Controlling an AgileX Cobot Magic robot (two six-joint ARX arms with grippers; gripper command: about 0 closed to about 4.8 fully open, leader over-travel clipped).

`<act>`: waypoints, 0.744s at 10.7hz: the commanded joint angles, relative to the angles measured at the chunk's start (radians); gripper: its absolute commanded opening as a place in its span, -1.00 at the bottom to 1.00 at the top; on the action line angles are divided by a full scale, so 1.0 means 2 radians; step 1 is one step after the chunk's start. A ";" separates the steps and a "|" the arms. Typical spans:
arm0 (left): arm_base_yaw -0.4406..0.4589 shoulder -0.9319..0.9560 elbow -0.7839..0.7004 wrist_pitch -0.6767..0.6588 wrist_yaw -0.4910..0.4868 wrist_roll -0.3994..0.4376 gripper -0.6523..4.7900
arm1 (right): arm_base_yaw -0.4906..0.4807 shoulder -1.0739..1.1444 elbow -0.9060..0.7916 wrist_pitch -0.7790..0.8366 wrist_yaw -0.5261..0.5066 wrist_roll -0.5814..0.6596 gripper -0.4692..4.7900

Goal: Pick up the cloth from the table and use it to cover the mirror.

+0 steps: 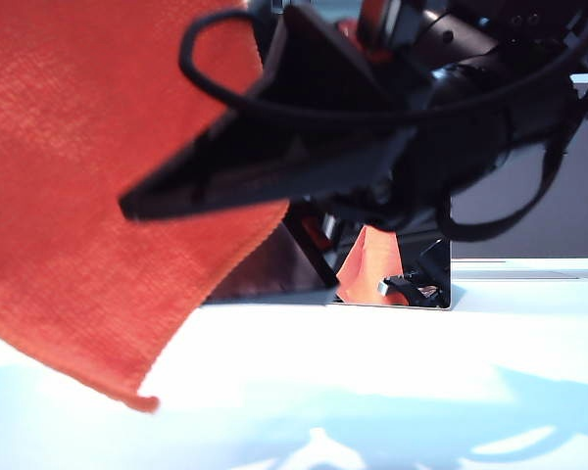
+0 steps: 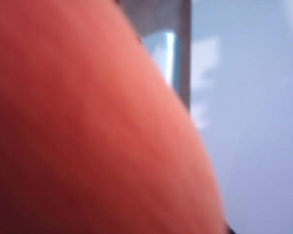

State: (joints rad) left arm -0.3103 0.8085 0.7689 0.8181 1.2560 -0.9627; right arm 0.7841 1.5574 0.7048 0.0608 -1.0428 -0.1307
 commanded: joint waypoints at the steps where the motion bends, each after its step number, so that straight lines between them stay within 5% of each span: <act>1: 0.000 -0.001 0.003 -0.003 0.014 -0.011 -0.78 | 0.001 -0.002 0.002 0.035 -0.019 0.017 0.57; 8: 0.000 -0.001 0.003 -0.163 0.010 0.042 -0.78 | 0.000 -0.007 0.010 0.110 -0.054 0.069 0.53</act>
State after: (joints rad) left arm -0.3103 0.8085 0.7689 0.5632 1.2793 -0.9241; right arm 0.7837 1.5558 0.7189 0.2298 -1.1328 -0.0185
